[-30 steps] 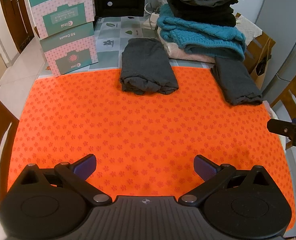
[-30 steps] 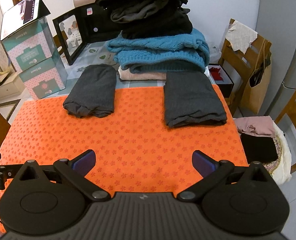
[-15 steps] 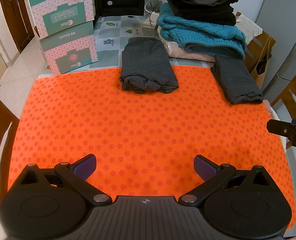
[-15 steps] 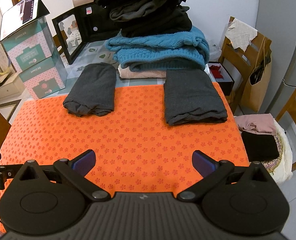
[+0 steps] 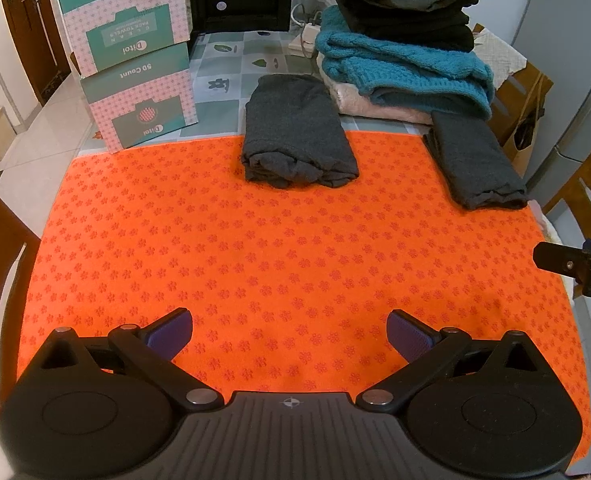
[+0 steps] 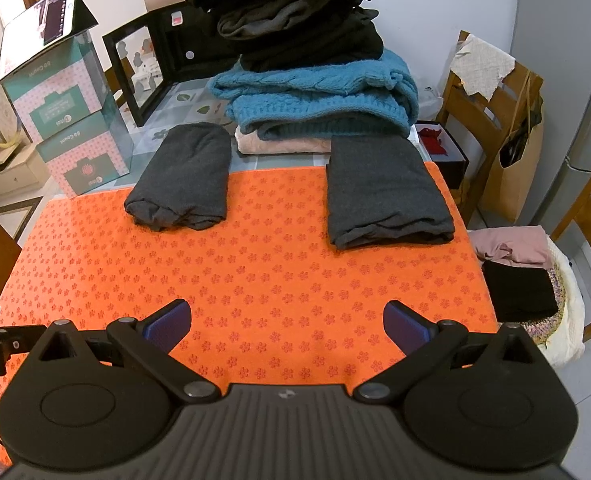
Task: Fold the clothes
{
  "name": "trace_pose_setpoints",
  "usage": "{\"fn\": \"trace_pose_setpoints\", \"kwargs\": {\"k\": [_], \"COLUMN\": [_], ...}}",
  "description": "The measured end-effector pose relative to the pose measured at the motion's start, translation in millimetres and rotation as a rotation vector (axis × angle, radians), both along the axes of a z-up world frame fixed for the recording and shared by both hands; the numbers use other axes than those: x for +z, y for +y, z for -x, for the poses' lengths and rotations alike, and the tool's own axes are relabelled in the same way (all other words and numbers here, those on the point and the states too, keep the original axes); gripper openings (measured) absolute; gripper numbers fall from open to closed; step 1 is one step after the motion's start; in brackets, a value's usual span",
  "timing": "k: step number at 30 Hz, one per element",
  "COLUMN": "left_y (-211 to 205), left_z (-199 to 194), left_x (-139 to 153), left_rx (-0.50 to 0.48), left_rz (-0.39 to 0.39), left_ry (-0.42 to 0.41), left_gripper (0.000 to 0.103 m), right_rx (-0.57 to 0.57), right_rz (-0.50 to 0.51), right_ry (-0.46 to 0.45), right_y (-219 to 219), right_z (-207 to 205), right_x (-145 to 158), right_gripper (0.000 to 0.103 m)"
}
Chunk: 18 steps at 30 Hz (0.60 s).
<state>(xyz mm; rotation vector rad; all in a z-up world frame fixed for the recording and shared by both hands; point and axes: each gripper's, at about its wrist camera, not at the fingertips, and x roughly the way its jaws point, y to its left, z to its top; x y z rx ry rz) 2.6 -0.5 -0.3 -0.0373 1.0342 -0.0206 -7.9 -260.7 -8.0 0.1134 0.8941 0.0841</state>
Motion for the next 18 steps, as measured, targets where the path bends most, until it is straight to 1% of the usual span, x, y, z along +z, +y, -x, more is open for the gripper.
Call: {"fn": "trace_pose_setpoints", "kwargs": {"k": [18], "left_y": [-1.2], "left_z": [-7.1], "left_x": [-5.4], "left_rx": [-0.002], "left_rz": [-0.003], "left_ry": [0.022], "left_gripper": [0.103], "right_rx": [-0.009], "right_rz": [-0.003], "right_ry": [0.022], "right_y": [0.6], "right_z": [-10.0], "right_x": [-6.8], "right_gripper": [0.103]}}
